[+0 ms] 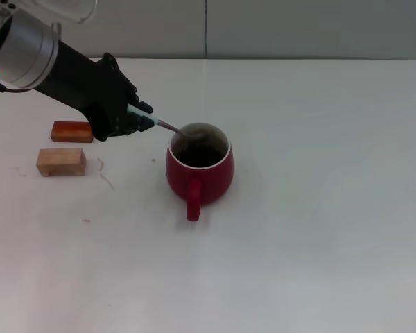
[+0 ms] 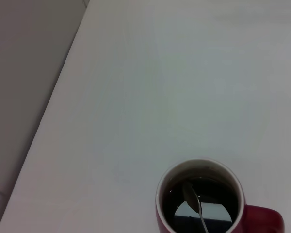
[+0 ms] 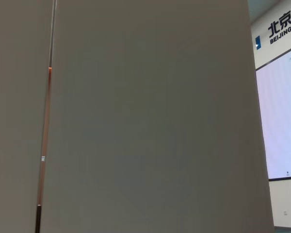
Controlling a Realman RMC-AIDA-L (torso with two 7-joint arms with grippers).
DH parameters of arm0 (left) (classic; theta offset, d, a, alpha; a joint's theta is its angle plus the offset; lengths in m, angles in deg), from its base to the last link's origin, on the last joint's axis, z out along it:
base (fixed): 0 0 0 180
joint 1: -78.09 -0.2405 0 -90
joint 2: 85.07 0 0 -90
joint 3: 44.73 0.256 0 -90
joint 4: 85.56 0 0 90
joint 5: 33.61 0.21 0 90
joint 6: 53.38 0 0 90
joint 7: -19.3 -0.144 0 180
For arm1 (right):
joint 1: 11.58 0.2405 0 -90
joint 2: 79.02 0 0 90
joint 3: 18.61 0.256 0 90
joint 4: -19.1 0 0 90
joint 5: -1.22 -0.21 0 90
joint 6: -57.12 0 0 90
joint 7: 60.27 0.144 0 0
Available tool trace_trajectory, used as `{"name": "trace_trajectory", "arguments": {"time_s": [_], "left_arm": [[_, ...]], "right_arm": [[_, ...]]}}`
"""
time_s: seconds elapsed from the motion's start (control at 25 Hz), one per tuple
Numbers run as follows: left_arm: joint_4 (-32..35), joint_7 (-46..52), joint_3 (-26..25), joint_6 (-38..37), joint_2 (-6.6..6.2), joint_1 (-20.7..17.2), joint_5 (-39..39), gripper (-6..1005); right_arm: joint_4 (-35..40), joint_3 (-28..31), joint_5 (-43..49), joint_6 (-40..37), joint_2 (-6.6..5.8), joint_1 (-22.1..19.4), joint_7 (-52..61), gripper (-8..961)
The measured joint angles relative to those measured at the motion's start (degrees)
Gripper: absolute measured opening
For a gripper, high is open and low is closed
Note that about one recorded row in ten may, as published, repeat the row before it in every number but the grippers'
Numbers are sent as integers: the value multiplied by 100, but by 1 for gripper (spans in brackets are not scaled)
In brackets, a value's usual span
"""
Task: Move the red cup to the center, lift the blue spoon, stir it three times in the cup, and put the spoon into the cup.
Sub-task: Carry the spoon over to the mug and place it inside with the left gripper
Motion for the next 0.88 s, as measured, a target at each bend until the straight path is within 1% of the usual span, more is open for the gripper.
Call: {"name": "trace_trajectory", "arguments": {"time_s": [0.04,0.28,0.36,0.4,0.44,0.6,0.88], "left_arm": [[43,13,110,33,6,2,87,140],[249,108,319,-23,23,16,139,140],[375,194,538,-50,27,18,141,140],[375,194,538,-50,27,18,141,140],[449,250,682,-53,27,19,142,140],[511,306,831,-59,27,21,143,140],[550,420,1159,-41,47,205,326,140]], "right_arm": [[0,-1,0,0,1,-3,0,583],[-30,-11,0,3,8,-8,-22,583],[-131,-1,0,0,9,-20,-217,582],[-131,-1,0,0,9,-20,-217,581],[-165,0,0,-1,9,-26,-277,581],[-216,-4,0,-1,6,-36,-363,579],[-217,-4,0,-1,-13,-61,-369,579]]}}
